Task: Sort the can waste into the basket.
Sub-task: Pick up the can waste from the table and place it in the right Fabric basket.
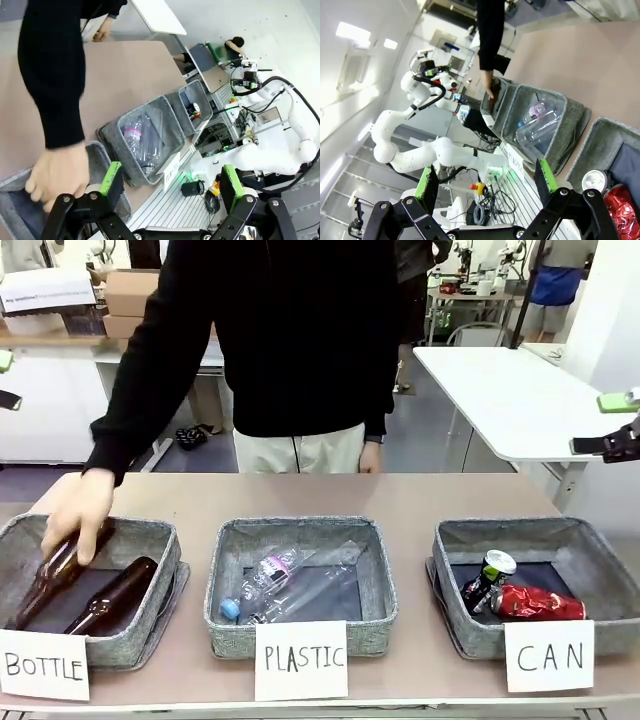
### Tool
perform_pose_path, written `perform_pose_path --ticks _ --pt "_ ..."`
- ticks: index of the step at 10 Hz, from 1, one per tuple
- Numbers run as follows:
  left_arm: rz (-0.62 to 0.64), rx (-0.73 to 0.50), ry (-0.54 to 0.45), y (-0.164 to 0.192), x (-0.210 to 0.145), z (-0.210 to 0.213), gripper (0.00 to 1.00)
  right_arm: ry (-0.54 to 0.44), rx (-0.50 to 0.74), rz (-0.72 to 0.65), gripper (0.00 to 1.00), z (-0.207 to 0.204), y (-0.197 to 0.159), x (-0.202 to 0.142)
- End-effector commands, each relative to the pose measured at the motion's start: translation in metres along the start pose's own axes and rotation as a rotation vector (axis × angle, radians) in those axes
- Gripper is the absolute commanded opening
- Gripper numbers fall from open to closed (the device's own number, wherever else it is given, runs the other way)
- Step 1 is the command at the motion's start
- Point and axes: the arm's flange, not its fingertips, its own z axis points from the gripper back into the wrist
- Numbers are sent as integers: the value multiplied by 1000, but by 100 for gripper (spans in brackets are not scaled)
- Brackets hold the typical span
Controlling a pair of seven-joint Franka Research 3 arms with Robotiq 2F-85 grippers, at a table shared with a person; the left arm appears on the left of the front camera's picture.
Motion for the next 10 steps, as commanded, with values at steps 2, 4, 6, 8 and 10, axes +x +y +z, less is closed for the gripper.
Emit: perform_pose_path --ticks 2,4,6,8,10 --pt "-25 -5 5 0 -4 2 100 6 7 15 100 0 1 -1" --pt "-25 -5 5 0 -4 2 100 6 7 15 100 0 1 -1" --pt "-25 -5 5 0 -4 2 100 6 7 15 100 0 1 -1" --pt "-25 -5 5 0 -4 2 100 6 7 15 100 0 1 -1" --pt "-25 -5 5 0 -4 2 100 6 7 15 100 0 1 -1"
